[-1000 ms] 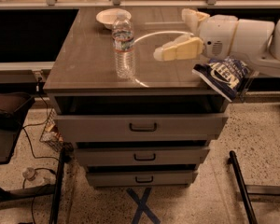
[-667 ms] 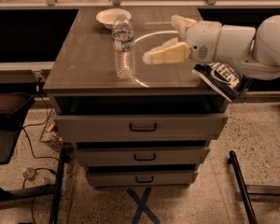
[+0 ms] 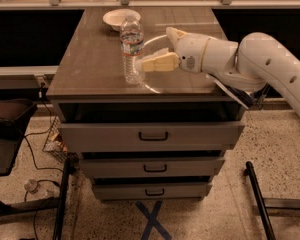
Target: Move water bottle near paper bowl
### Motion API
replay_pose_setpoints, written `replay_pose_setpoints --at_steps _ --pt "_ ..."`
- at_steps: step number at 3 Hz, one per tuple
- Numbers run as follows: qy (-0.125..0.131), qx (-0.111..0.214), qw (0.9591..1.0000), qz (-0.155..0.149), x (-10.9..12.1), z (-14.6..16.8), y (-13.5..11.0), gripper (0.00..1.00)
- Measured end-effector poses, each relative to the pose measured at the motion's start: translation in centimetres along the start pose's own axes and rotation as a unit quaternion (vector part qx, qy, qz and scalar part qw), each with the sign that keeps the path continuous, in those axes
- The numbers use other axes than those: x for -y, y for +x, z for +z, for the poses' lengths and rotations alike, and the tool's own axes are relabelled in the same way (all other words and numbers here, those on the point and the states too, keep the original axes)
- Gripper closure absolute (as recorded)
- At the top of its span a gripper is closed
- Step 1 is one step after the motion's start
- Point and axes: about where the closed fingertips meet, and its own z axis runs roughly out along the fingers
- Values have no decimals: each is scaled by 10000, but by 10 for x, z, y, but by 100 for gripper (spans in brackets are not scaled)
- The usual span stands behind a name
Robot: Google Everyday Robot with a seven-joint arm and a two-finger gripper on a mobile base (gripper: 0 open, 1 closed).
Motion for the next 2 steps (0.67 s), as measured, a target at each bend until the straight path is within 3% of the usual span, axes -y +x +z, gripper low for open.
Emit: replay_pose_setpoints --at_steps 1,2 --pt "-65 133 9999 43 3 20 4 0" --pt "-265 64 9996 -88 2 41 -4 20"
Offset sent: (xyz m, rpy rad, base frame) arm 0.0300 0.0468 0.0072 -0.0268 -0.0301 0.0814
